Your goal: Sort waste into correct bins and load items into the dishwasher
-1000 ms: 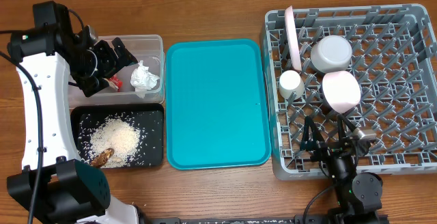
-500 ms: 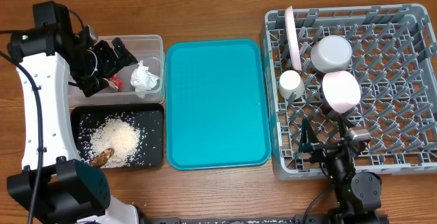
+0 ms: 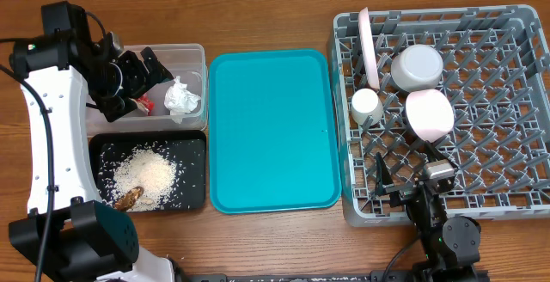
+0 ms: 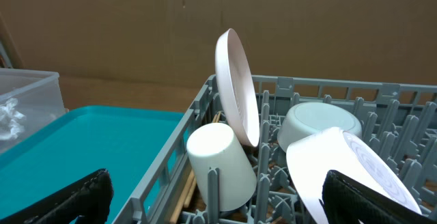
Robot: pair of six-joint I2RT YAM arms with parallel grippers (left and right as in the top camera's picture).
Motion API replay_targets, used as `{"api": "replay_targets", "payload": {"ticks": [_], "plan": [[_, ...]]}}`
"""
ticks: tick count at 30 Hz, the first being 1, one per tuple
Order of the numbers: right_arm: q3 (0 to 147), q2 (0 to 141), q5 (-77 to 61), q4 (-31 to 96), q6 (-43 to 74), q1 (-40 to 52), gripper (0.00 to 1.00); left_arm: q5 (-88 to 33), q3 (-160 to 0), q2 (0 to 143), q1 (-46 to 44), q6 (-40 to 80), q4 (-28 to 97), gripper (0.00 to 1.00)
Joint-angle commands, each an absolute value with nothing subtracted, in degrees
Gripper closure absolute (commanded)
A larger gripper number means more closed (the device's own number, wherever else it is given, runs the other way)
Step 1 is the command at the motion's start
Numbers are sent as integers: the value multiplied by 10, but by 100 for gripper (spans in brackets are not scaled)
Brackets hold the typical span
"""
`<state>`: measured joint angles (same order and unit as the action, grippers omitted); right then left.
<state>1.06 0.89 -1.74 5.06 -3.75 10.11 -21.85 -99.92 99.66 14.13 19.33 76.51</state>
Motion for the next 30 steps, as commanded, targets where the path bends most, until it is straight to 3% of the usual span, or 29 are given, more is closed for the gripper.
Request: {"api": "replay_targets", "payload": {"ticks": [1,30], "plan": [[4,2,-22,46,-45,98,0,-216,-1011,996,138,195,764,0],[4,2,-22,46,-45,98,0,-216,-1009,975,135,195,762,0]]}}
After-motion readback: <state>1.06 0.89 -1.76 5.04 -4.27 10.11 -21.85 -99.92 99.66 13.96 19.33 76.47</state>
